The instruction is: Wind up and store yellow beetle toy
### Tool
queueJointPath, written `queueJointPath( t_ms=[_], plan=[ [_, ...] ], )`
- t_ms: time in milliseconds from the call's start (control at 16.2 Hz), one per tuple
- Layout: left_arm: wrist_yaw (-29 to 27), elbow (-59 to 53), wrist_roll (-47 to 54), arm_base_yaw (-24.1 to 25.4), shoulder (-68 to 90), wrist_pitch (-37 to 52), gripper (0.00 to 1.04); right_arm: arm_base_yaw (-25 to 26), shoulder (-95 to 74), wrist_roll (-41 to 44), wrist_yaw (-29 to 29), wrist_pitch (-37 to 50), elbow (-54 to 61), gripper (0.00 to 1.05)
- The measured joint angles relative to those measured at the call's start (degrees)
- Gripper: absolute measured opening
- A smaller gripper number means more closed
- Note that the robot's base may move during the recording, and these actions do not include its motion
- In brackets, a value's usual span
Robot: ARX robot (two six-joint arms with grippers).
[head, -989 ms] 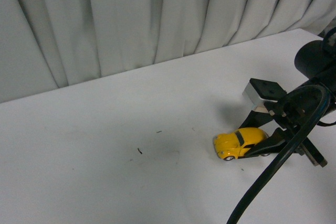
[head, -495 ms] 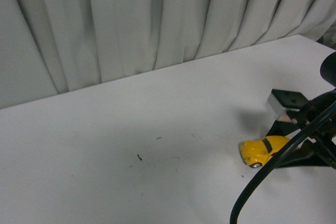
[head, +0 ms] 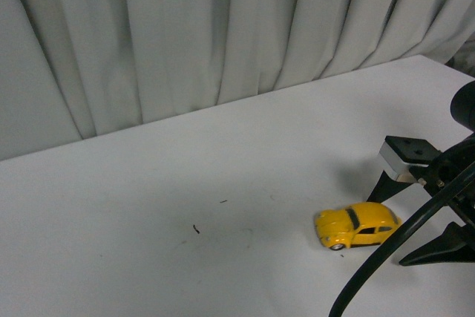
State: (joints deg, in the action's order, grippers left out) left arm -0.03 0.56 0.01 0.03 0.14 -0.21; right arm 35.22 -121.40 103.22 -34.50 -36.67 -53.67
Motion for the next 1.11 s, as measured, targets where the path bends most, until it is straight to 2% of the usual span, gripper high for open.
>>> queueJointPath(
  t_ms=[618,866,1113],
  plan=[
    [0.0,0.0,0.0,0.0,0.0,0.0,0.98,-0.42,-0.04,0.2,0.35,0.44,-0.33,0.98],
    [0.0,0.0,0.02,0.0,0.0,0.0,0.98,-4.48,-0.07,-1.18,3.23,-4.5,-6.36,0.98],
    [0.0,0.0,0.0,0.0,0.0,0.02,0.98,-7.98,4.83,-2.69,-4.02,-3.76,-11.96,0.98]
  ],
)
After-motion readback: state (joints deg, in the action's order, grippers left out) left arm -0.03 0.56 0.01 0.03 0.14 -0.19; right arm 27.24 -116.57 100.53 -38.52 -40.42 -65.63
